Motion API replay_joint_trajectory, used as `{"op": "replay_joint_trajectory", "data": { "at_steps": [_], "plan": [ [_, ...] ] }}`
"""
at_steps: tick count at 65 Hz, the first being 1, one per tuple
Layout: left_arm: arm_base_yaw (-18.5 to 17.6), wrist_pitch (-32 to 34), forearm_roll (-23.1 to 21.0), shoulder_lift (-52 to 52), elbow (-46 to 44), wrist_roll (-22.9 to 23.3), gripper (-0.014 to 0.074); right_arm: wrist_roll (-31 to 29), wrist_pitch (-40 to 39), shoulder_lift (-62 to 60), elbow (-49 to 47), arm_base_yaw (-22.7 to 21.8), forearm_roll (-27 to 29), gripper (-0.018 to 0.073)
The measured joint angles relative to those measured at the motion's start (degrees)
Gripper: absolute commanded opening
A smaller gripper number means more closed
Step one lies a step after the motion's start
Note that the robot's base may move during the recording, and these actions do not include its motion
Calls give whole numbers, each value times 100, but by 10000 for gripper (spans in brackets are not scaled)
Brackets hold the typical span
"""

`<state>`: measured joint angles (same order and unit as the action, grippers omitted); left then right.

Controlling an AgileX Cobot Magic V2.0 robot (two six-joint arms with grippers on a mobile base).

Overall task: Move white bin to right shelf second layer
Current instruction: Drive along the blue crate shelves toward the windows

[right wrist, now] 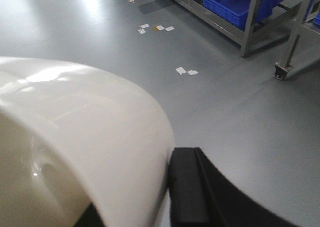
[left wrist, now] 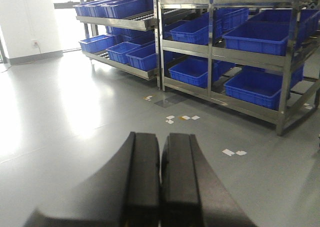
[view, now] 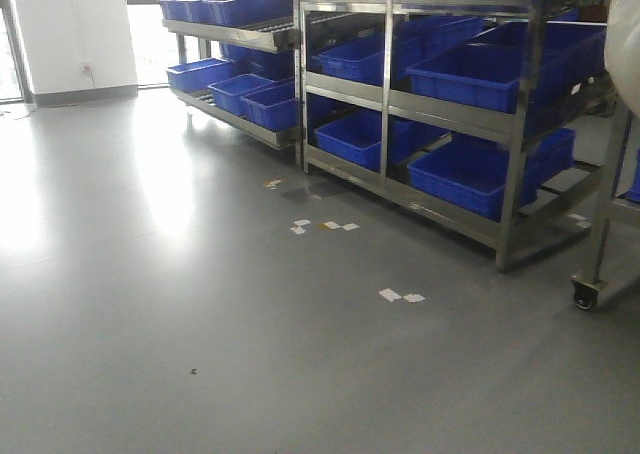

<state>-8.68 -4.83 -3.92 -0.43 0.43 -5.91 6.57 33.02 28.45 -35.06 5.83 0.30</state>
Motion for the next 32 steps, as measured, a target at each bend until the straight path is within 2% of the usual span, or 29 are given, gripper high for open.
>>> {"op": "replay_joint_trajectory", "data": {
  "at_steps": [32],
  "plan": [
    [0, 0, 0, 0, 0, 0, 85, 0, 0, 0, 0, 0, 0, 57]
  ]
}}
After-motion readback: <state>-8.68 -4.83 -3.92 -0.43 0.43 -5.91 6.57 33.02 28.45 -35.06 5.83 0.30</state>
